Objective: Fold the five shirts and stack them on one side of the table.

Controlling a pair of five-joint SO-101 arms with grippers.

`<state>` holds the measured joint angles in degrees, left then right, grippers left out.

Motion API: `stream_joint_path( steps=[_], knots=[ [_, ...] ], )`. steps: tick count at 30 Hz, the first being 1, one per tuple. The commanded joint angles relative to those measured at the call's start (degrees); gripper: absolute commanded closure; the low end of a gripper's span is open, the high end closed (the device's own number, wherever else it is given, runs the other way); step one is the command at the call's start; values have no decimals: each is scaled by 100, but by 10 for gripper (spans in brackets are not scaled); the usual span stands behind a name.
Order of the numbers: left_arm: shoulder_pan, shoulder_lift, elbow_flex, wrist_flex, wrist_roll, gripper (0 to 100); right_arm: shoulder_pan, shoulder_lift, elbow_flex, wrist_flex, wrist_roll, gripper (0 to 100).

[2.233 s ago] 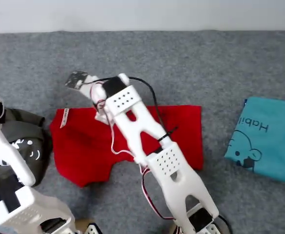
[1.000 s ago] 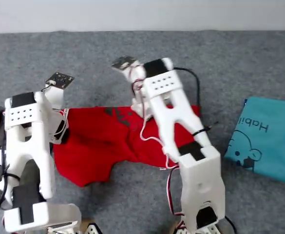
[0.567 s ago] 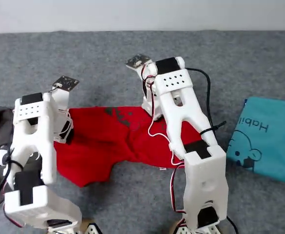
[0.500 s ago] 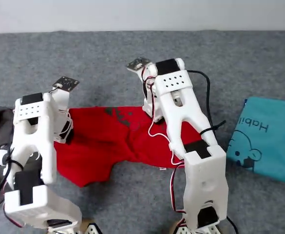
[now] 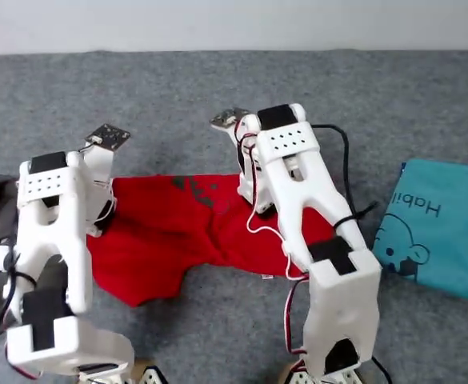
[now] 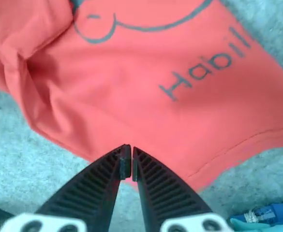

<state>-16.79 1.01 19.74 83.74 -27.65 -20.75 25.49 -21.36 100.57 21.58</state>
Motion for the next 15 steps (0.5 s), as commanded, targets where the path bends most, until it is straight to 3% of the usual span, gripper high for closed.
stream_joint_path(
  steps=[1,9,15],
  knots=[
    [-114,-475,-22,369,-316,994,57,-585,237,224,-53,984],
    [-774,-589,13,167,-844,994,22,-848,949,215,-62,984],
    [-712,-589,163,-176,-826,994,-84,-866,1407,-13,-62,984]
  ],
)
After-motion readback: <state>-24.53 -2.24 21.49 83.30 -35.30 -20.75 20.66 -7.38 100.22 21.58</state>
